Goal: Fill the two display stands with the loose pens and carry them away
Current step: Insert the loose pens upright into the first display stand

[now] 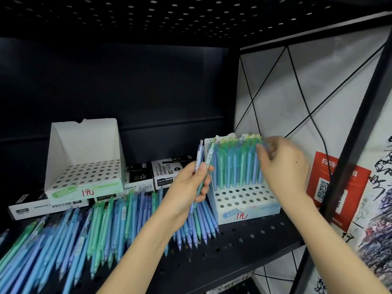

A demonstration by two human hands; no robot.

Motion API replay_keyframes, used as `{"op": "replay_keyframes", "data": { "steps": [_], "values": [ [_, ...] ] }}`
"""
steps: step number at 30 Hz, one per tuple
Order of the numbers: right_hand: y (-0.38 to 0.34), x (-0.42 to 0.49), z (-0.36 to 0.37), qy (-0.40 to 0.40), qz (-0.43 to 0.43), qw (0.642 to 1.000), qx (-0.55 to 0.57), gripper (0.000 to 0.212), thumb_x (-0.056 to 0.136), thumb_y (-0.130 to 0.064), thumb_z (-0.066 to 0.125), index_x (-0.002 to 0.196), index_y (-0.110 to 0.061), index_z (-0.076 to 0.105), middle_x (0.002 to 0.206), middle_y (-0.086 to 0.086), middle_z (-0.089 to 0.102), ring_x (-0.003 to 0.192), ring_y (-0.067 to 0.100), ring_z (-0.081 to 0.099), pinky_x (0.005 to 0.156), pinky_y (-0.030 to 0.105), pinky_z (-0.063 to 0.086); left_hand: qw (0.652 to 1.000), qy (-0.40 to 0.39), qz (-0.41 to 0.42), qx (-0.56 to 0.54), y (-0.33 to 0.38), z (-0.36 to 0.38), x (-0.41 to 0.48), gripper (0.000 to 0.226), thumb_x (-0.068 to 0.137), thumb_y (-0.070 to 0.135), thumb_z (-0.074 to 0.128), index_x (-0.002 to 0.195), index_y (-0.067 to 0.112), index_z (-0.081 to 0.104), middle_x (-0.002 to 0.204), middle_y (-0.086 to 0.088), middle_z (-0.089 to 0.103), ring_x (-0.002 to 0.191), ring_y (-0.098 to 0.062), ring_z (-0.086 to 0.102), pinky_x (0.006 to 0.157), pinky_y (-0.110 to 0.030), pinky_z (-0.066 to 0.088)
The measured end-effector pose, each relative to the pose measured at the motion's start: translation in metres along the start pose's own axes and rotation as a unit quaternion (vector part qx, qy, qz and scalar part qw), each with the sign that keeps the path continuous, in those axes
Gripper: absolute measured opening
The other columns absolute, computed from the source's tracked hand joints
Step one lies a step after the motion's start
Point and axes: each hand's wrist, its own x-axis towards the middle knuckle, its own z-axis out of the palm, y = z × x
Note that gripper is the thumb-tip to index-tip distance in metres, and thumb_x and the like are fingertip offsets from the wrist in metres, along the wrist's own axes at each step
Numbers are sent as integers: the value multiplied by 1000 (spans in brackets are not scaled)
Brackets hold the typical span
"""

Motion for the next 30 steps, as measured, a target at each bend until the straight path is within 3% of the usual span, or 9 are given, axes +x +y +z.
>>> {"op": "replay_keyframes", "data": {
  "steps": [2,4,10,15,18,21,24,26,30],
  "values": [
    [-25,-15,-9,-52,-13,986,157,30,87,-42,57,99,-17,68,81,-8,66,75,10,61,67,29,48,999,-6,19,29,0,2,-1,25,98,28,41,101,10,58,62,8,47,53,-4,40,45,-16,30],
    [-45,-25,-12,-140,-1,956,259,23,82,-44,62,88,-23,70,77,-13,67,73,-1,61,69,17,48,998,-11,36,59,0,5,-2,24,98,29,41,101,12,58,62,9,47,54,-4,41,46,-14,33],
    [-53,-30,-12,-230,53,883,407,16,82,-26,68,74,-13,68,61,-3,65,54,-1,54,54,11,41,993,-46,65,87,4,4,-9,24,98,31,41,97,16,59,61,7,46,52,-6,39,47,-16,32],
    [-47,-27,-14,-276,45,837,471,13,80,-23,68,81,-10,66,62,-3,61,51,3,50,50,18,42,993,-101,32,44,8,4,-13,32,97,33,37,98,7,56,53,5,47,44,-7,38,43,-20,30],
    [-46,-24,-18,-221,54,838,497,17,76,-25,69,78,-8,67,60,-1,59,52,9,48,48,19,43,995,-82,31,56,8,4,-13,32,98,30,36,100,5,56,65,0,61,55,-10,54,53,-21,46],
    [-38,-15,-25,-118,105,840,519,8,80,-19,68,76,-14,65,58,-6,61,51,7,50,47,18,43,995,33,42,84,3,-3,-8,26,98,26,38,99,10,58,83,-4,64,72,-12,61,68,-25,52],
    [-30,-10,-18,-39,99,894,435,12,80,-25,70,72,-21,63,67,-2,64,57,10,55,55,23,46,990,127,28,63,0,-12,-5,23,99,27,39,96,18,60,74,1,58,60,-7,53,54,-17,44],
    [-29,-13,-6,-42,80,925,370,11,80,-28,70,75,-21,63,70,-1,64,62,12,57,62,25,49,987,144,16,70,-1,-13,-5,24,99,30,39,98,20,61,68,4,50,56,-5,45,49,-12,38],
    [-32,-19,13,-49,46,949,310,16,81,-30,69,81,-14,64,68,-9,59,61,2,51,63,18,44,984,153,8,87,-5,-9,-4,23,98,36,37,104,23,54,66,5,48,54,-5,42,47,-11,35]
  ]
}}
